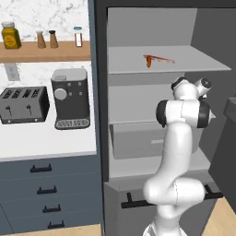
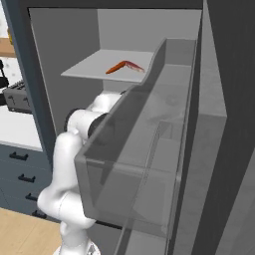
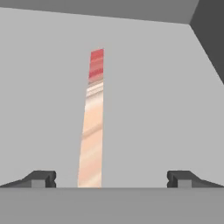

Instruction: Place one carrot and one steak in each tupperware on the nearby counter, to pack two identical lunches.

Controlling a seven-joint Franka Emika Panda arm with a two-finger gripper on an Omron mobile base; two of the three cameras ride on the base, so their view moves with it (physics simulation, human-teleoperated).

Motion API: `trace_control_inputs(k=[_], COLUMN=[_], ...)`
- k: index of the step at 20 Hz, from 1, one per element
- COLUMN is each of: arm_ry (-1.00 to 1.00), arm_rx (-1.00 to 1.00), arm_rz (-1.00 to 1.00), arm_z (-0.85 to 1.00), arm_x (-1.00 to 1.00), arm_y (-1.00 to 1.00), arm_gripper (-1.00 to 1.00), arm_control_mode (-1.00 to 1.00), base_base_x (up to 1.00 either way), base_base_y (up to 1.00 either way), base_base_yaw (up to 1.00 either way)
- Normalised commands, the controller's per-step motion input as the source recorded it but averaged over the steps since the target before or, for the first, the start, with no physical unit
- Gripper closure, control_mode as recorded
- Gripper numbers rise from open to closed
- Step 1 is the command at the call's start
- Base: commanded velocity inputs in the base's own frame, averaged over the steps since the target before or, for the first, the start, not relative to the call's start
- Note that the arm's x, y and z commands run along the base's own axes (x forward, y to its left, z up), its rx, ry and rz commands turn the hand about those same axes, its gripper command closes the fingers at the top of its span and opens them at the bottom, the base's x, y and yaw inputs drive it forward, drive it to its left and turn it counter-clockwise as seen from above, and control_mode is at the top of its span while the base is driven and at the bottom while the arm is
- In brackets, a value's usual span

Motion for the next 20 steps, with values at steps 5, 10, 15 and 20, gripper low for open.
trace_control_inputs(k=[5,10,15,20], arm_ry=[0.0,0.08,0.01,0.0], arm_rx=[0.02,0.12,0.03,-0.11], arm_rz=[0.06,0.01,0.0,0.0], arm_z=[-0.3,-0.66,-0.3,-0.19], arm_x=[0.34,0.07,0.01,-0.05], arm_y=[0.0,0.53,0.32,0.77], arm_gripper=[-1.0,1.0,1.0,1.0], arm_control_mode=[-1.0,-1.0,-1.0,-1.0], base_base_x=[0.0,0.0,0.0,0.0], base_base_y=[0.0,0.0,0.0,0.0], base_base_yaw=[0.0,0.0,0.0,0.0])
